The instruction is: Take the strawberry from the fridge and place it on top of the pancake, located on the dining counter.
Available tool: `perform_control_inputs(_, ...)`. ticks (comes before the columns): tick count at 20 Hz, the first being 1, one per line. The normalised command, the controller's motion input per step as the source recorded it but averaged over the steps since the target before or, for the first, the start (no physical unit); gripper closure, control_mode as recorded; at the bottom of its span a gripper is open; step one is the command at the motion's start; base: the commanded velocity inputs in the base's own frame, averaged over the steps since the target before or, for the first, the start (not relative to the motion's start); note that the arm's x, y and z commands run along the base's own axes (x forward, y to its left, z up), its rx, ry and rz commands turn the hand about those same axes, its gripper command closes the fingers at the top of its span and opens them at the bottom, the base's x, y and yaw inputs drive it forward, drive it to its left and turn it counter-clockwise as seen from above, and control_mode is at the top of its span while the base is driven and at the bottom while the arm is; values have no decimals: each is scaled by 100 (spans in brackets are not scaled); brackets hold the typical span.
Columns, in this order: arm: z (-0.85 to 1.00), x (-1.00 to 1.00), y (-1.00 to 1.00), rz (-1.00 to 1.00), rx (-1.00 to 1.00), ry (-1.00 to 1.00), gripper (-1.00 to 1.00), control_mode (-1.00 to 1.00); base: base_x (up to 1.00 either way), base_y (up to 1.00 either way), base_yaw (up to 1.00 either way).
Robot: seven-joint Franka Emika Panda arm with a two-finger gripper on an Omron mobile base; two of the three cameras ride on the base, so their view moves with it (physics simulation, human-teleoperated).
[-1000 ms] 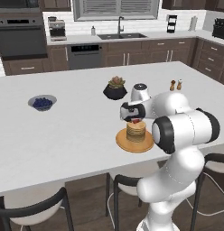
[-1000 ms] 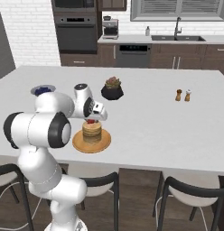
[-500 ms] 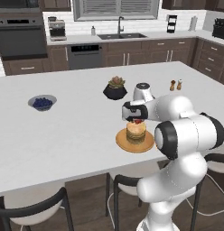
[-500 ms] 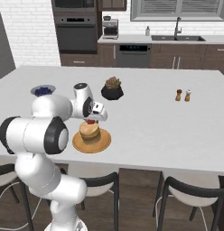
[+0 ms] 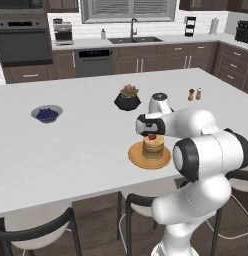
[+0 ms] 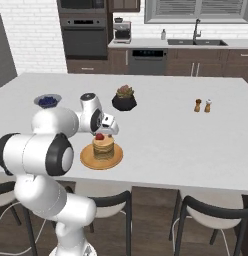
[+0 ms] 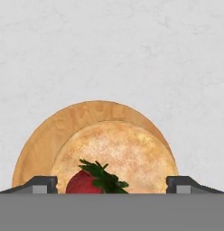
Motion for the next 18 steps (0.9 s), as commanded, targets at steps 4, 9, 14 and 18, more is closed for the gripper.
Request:
perform_control_inputs(4,0,1,0,0,0,-7,-100,-100,0,0,0)
perform_control_inputs(9,5,0,0,0,0,-6,-100,-100,0,0,0)
perform_control_inputs(14,51,-27,5,0,-3,-3,-100,-100,0,0,0)
perform_control_inputs(18,70,-83,32,-1,2,0,-100,-100,0,0,0)
